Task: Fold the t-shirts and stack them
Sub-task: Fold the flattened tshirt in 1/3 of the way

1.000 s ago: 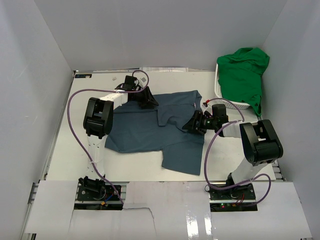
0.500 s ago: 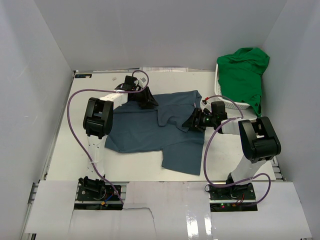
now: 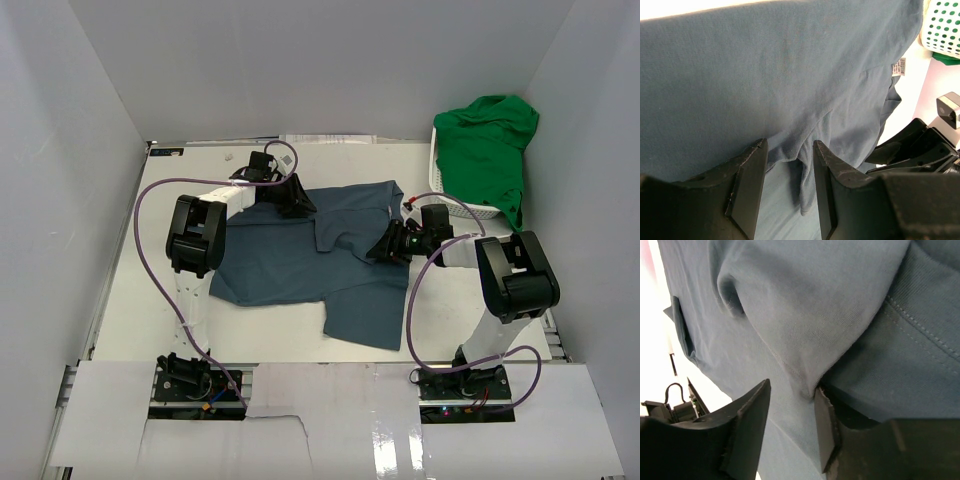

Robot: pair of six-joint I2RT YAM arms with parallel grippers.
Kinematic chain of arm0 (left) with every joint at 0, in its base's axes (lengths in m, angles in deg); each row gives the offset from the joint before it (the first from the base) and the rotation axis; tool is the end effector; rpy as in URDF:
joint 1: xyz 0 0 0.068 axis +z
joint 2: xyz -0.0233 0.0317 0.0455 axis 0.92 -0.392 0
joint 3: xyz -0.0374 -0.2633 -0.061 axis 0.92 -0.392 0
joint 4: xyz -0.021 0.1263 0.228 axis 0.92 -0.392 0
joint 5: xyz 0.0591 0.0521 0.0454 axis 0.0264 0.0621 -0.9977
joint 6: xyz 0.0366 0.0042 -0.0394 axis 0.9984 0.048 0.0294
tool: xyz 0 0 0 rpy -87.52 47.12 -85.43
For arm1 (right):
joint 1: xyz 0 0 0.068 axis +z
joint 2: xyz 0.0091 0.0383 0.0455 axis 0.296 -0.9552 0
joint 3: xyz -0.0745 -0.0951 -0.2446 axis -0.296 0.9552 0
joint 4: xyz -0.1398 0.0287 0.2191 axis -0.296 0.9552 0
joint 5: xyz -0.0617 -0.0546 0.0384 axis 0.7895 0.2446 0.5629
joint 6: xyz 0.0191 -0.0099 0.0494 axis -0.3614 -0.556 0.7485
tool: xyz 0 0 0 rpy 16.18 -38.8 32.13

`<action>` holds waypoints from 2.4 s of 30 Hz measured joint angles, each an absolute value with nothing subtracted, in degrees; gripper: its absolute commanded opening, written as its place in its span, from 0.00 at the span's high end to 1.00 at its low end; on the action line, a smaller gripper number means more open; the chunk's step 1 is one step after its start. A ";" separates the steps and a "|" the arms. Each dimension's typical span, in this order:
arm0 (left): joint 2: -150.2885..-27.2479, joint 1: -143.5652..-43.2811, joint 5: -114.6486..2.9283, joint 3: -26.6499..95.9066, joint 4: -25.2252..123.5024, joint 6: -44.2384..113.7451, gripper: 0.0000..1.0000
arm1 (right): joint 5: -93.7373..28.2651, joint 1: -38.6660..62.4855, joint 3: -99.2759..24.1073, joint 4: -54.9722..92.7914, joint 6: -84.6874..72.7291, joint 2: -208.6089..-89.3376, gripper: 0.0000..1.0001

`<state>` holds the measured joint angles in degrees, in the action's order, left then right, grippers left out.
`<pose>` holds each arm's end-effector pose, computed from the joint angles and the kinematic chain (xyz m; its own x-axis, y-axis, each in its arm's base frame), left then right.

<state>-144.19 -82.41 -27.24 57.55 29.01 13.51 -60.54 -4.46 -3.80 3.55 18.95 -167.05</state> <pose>0.4637 -0.1507 0.1362 -0.9543 -0.1855 -0.2344 0.0455 0.6849 -0.7272 0.3083 0.0909 0.1307 -0.8747 0.2415 -0.4202 -0.1604 0.6740 0.7211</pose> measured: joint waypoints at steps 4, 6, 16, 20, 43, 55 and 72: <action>-144.19 -82.41 -27.24 57.55 29.01 13.54 0.47 | -61.48 -4.44 -3.80 3.55 18.76 -167.75 0.75; -144.19 -82.41 -27.24 57.55 29.01 13.54 0.47 | -61.83 -4.46 -3.82 3.68 19.00 -167.83 0.91; -144.19 -82.41 -27.24 57.55 28.90 13.80 0.47 | -63.49 -4.44 -6.18 8.93 19.19 -167.72 0.92; -144.19 -82.41 -27.24 57.55 28.82 13.93 0.47 | -64.08 -4.46 -7.95 12.75 19.39 -167.18 0.92; -144.14 -82.41 -27.24 57.55 28.60 14.15 0.47 | -63.88 -8.75 -9.96 24.47 20.61 -162.52 0.92; -144.06 -82.41 -27.30 57.72 27.70 14.30 0.47 | -60.06 -8.68 -11.42 31.81 15.00 -164.86 0.67; -135.68 -82.41 -27.48 58.40 19.94 16.64 0.45 | -43.86 -8.44 -15.84 37.76 6.04 -149.21 0.37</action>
